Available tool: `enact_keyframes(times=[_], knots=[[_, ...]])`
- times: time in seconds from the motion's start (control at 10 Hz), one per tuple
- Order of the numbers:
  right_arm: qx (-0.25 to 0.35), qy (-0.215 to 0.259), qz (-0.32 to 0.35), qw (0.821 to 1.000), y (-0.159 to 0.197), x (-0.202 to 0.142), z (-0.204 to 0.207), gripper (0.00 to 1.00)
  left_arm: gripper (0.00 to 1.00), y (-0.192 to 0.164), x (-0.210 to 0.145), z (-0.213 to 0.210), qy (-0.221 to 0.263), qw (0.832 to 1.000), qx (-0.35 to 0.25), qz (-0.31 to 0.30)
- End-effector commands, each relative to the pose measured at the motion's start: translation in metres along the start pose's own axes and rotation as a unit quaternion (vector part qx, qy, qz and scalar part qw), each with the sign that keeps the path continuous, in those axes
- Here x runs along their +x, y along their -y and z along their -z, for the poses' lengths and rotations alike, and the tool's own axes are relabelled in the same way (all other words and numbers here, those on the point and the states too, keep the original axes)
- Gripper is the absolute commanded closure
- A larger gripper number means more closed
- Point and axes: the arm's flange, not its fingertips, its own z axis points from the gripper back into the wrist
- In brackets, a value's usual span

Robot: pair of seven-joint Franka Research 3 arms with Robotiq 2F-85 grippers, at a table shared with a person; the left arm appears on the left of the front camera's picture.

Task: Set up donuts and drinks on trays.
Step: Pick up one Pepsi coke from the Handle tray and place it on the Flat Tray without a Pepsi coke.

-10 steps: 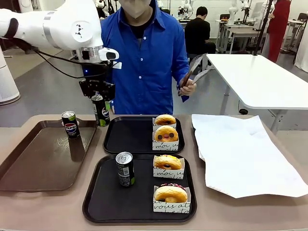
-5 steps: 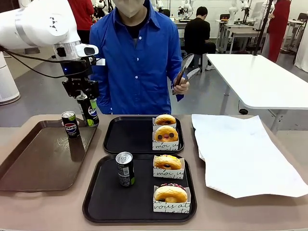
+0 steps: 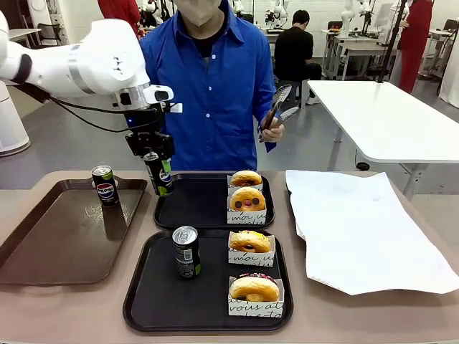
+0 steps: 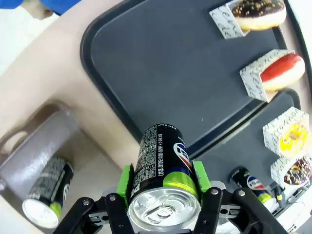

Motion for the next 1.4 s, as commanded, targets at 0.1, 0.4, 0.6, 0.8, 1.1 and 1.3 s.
enact_keyframes(times=[0.1,0.4,0.6,0.8,1.1,1.3], knots=[[0.006,0.003,0.0,1.0,-0.001,-0.001,0.001,0.0,0.41,-0.009,0.03,0.012,0.012,1.0,0.016,-0.002],[0.006,0.003,0.0,1.0,-0.001,-0.001,0.001,0.0,0.41,0.005,0.039,0.04,0.001,0.998,0.064,0.004],[0.006,0.003,0.0,1.0,-0.001,-0.001,0.001,0.0,0.41,0.011,0.042,0.043,-0.002,0.997,0.081,0.016],[0.006,0.003,0.0,1.0,-0.001,-0.001,0.001,0.0,0.41,0.018,0.042,0.046,-0.008,0.996,0.087,0.011],[0.006,0.003,0.0,1.0,-0.001,-0.001,0.001,0.0,0.41,0.02,0.045,0.049,-0.012,0.996,0.088,0.009],[0.006,0.003,0.0,1.0,-0.001,-0.001,0.001,0.0,0.41,0.022,0.047,0.056,-0.017,0.995,0.096,0.011]])
